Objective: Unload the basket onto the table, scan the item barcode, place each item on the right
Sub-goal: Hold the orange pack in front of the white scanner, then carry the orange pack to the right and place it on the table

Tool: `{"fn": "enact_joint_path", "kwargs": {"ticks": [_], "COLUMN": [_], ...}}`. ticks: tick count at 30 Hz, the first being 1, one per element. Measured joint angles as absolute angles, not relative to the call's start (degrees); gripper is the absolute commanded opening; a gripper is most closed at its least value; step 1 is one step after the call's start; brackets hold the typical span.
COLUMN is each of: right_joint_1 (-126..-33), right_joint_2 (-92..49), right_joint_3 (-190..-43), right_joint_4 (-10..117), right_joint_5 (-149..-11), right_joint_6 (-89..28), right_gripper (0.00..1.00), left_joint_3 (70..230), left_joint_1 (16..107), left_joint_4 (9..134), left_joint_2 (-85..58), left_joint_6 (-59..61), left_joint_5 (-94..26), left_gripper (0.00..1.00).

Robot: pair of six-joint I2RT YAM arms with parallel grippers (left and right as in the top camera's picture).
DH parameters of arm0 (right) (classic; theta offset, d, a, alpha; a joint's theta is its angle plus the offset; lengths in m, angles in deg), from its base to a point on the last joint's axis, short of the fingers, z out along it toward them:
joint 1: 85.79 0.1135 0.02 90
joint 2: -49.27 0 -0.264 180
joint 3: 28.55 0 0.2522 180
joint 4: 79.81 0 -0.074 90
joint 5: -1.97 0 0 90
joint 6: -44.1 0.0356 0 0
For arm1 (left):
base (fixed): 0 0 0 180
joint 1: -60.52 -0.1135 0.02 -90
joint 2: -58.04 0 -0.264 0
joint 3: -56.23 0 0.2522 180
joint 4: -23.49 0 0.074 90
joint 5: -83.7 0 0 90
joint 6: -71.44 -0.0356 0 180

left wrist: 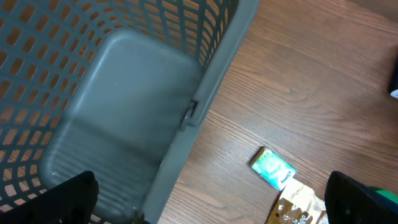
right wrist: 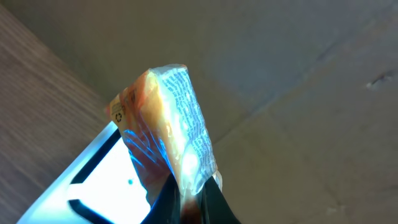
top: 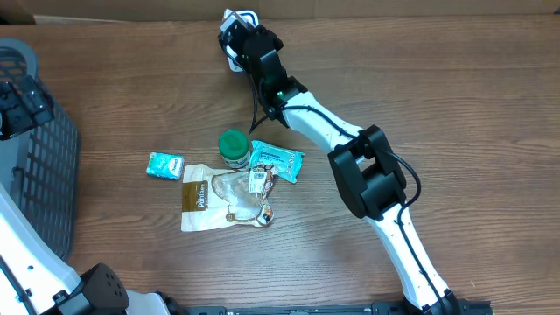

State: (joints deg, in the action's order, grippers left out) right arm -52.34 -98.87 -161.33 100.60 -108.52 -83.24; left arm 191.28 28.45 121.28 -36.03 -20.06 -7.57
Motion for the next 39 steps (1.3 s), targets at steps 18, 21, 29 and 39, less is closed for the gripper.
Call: {"fn": "enact_joint_path", "kwargs": {"ticks": [18, 21, 29, 39], "right_joint_1": [-52.3, -52.3, -52.3, -52.3], "right_joint_2": [-99.2, -99.2, -99.2, -87.0], "right_joint_3": [-161.3, -161.3, -161.3, -160.8], "right_joint_4": [97.9, 98.4, 102.1, 83.9], "right_joint_5": [-109.0, -108.9, -108.8, -108.2], "right_joint_6": [-92.0, -92.5, -92.9, -86.2], "right_gripper": [0.04, 0.04, 0.04, 0.04], "left_joint_3": [191.3, 191.3, 191.3, 191.3], "left_joint_1": [28.4, 28.4, 28.4, 28.4], "left_joint_4": [121.3, 121.3, 121.3, 121.3], "left_joint_2": [-36.0, -36.0, -36.0, -36.0], "left_joint_6": [-20.1, -20.1, -20.1, -20.1], "left_joint_5": [-7.6, -7.6, -7.6, -7.6], "left_gripper": [0.99, 1.0, 1.0, 1.0]}}
